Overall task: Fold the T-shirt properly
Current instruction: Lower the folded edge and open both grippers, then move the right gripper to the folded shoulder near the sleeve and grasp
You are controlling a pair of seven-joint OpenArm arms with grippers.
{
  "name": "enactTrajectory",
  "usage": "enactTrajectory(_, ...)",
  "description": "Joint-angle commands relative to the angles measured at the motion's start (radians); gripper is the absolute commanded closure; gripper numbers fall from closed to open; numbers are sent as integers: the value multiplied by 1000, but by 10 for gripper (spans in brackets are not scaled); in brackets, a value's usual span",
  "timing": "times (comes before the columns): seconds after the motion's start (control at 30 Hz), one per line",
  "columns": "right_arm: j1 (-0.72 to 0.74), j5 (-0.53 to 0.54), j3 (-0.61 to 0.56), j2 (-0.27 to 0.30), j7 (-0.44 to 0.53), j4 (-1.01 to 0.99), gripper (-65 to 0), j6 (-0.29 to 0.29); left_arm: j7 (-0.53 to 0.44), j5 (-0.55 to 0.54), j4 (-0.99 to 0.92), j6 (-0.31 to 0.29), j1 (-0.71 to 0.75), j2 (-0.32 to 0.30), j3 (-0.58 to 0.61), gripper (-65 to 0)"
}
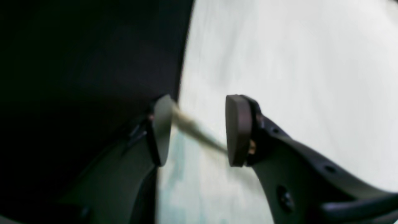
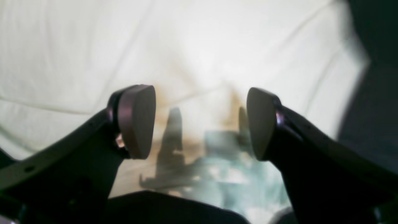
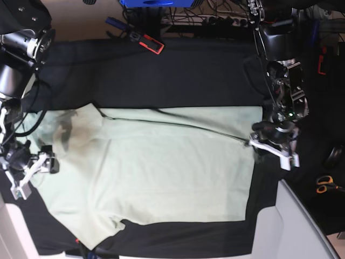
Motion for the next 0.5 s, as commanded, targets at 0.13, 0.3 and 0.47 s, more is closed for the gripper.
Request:
enactTrajectory(0.13,-90,14,49,-40,-160,212,-434,7,-23,-3,183,1,127,-18,-22,-277)
enactTrajectory(0.3,-253,14,122,-178,-203,386,-434,7,-29,10,222,1,278,-32,-28,-66)
enactTrajectory(0.47,-359,16,121,-291,-200,452,-434,7,-32,116,223,1,374,-39,-28,0)
